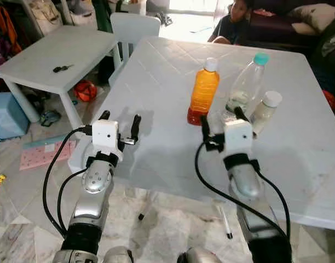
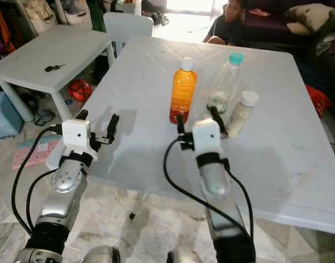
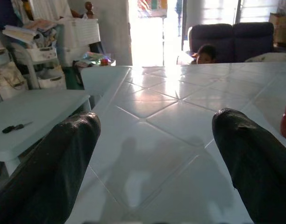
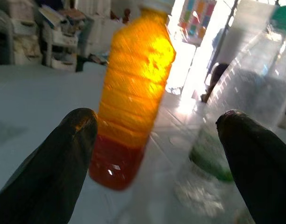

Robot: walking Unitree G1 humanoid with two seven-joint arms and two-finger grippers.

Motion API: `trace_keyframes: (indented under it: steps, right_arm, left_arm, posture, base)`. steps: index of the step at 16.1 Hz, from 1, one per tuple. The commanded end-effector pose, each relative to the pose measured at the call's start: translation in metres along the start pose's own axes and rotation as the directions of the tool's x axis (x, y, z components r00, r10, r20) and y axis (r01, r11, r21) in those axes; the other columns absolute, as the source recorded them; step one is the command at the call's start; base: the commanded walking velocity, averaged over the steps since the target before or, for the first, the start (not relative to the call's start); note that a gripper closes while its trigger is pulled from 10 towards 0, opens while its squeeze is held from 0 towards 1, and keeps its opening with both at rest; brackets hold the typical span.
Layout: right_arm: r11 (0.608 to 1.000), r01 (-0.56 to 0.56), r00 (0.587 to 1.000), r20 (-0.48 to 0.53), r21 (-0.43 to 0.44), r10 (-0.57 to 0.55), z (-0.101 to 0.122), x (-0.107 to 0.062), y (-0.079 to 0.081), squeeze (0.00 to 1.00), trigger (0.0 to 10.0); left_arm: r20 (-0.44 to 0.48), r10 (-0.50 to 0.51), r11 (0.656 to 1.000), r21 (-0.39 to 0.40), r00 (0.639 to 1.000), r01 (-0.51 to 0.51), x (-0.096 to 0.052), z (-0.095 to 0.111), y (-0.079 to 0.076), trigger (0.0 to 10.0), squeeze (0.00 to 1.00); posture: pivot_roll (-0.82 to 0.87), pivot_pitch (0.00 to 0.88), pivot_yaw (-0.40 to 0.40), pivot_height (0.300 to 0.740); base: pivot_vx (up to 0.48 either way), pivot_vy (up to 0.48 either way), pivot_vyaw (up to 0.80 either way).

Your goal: Restocking fridge

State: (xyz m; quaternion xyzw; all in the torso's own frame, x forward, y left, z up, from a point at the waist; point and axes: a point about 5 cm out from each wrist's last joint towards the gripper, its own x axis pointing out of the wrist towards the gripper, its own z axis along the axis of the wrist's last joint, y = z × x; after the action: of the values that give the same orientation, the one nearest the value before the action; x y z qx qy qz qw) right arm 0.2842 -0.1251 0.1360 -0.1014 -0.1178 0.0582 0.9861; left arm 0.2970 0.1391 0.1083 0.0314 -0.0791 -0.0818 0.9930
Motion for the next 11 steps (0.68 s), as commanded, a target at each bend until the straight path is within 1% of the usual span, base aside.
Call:
trace_keyframes:
  steps: [1,3,5,6,7,9,10,11]
  right_arm:
    - [1.000,-0.024,0.998,0.063,0.007,0.024,0.016,0.010,0.002,0.00,10.0]
    - [0.999,-0.049,0.995,0.087,0.007,0.048,0.021,0.016,0.005,0.00,10.0]
    - [0.997,-0.077,0.992,0.103,0.017,0.075,0.025,0.018,0.010,0.00,10.0]
    - [0.995,-0.092,0.989,0.116,0.025,0.089,0.028,0.018,0.013,0.92,10.0]
    - [0.995,-0.096,0.988,0.128,0.031,0.091,0.031,0.019,0.014,1.00,10.0]
    - [0.995,-0.085,0.986,0.150,0.048,0.077,0.038,0.024,0.013,1.00,10.0]
    - [0.995,-0.084,0.985,0.153,0.049,0.075,0.040,0.025,0.013,0.77,10.0]
    - [0.996,-0.077,0.984,0.165,0.048,0.068,0.044,0.032,0.011,0.00,10.0]
  left_arm:
    - [0.004,-0.012,1.000,0.005,1.000,0.012,0.000,0.003,-0.001,10.0,0.00]
    - [0.000,-0.027,1.000,0.003,1.000,0.027,0.000,0.002,-0.003,10.0,0.00]
    - [0.001,-0.030,1.000,-0.002,1.000,0.030,-0.001,0.003,-0.004,10.0,0.00]
    - [0.000,-0.029,1.000,-0.004,1.000,0.029,-0.001,0.003,-0.004,10.0,0.00]
    - [-0.001,-0.030,1.000,-0.005,1.000,0.030,-0.001,0.003,-0.004,10.0,0.00]
    - [-0.004,-0.038,0.999,-0.009,0.999,0.038,-0.001,0.002,-0.006,10.0,0.00]
    - [-0.005,-0.040,0.999,-0.008,0.999,0.040,-0.001,0.002,-0.006,10.0,0.00]
    - [-0.004,-0.045,0.999,-0.010,0.999,0.045,-0.001,0.002,-0.006,10.0,0.00]
  posture:
    - [-0.06,0.072,-0.014,0.740]
    - [-0.06,0.073,-0.016,0.740]
    - [-0.05,0.073,-0.018,0.740]
    - [-0.05,0.073,-0.019,0.740]
    - [-0.05,0.072,-0.019,0.740]
    - [-0.05,0.072,-0.016,0.740]
    - [-0.05,0.072,-0.016,0.740]
    - [-0.05,0.074,-0.016,0.740]
  base:
    - [0.000,0.000,0.00]
    - [0.000,0.000,0.00]
    - [0.000,0.000,0.00]
    - [0.000,0.000,0.00]
    - [0.000,0.000,0.00]
    - [0.000,0.000,0.00]
    - [0.000,0.000,0.00]
    - [0.000,0.000,0.00]
